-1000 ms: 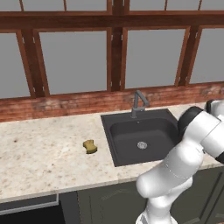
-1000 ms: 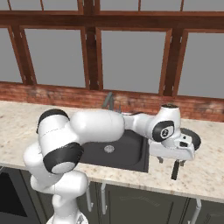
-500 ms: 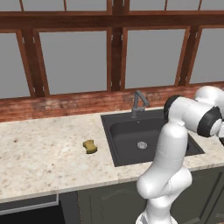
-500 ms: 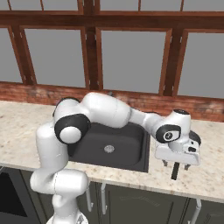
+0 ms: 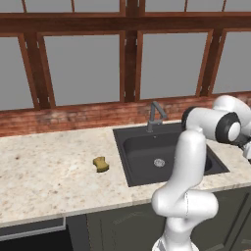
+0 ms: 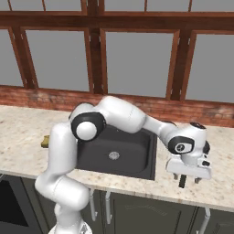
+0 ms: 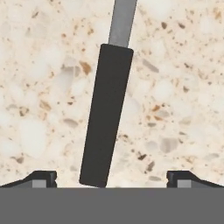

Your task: Pick the pan and sponge and place them into the sink. Then turn on the water.

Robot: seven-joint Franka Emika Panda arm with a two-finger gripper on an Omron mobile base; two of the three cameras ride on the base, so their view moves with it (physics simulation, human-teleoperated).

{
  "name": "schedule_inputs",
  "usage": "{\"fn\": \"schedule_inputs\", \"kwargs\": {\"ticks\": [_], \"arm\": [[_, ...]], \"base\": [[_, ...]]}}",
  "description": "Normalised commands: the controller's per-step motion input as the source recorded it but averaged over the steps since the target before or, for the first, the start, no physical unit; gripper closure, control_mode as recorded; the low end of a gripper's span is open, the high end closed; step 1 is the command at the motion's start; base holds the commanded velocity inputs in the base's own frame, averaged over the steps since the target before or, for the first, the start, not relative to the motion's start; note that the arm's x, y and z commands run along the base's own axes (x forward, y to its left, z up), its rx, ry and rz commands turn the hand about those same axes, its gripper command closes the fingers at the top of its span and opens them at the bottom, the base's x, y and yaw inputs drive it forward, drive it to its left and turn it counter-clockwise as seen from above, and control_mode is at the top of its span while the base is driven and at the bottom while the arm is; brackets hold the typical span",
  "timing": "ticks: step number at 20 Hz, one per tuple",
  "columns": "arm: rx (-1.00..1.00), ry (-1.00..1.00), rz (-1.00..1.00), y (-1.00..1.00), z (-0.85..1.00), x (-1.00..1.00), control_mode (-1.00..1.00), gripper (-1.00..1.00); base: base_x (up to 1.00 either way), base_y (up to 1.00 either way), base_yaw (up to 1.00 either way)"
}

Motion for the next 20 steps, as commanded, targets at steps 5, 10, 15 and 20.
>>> {"fn": "schedule_inputs", "kwargs": {"ticks": [5,10,15,20], "arm": [[0.0,0.0,0.01,0.02,-0.3,0.19,-1.0,-1.0],[0.0,0.0,0.0,0.04,-0.31,0.21,-1.0,-1.0],[0.0,0.0,0.0,0.08,-0.38,0.16,-1.0,-1.0],[0.0,0.0,0.0,0.2,-0.33,0.17,-1.0,1.0]], "base": [[0.0,0.0,0.0],[0.0,0.0,0.0],[0.0,0.0,0.0],[0.0,0.0,0.0]]}}
